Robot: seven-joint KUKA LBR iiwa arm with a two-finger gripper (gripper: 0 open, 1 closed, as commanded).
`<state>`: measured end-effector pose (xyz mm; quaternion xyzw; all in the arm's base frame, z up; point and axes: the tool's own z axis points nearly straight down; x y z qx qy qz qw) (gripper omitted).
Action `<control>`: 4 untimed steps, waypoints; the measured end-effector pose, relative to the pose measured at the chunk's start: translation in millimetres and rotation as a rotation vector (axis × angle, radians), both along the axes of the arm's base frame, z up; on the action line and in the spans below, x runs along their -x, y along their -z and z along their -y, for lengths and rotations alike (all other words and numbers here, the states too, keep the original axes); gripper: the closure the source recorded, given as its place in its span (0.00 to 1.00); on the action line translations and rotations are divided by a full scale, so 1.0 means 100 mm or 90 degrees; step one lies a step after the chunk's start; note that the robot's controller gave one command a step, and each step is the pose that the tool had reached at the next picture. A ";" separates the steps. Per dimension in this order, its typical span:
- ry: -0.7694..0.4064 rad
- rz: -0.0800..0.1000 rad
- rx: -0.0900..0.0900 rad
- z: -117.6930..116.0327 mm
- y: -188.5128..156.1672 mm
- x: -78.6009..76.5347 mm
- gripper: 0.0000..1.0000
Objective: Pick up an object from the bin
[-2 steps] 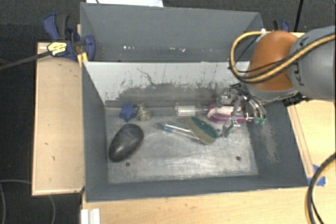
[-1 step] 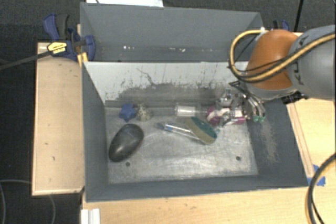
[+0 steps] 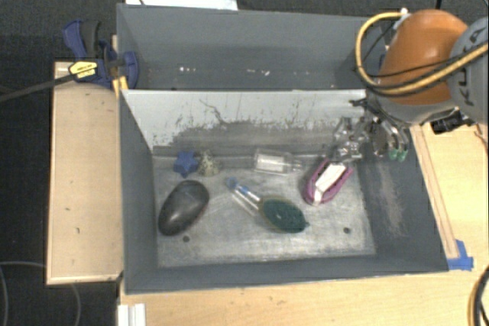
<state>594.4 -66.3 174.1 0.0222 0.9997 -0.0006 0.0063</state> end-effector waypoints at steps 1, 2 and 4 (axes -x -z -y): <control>-0.002 -0.006 -0.001 0.00 0.05 0.02 0.00; -0.096 -0.009 -0.001 -0.19 1.00 0.17 0.00; -0.115 0.001 0.002 0.47 1.00 0.13 1.00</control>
Offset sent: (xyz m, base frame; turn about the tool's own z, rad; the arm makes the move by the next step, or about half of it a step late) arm 0.0000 0.0000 0.0000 0.0000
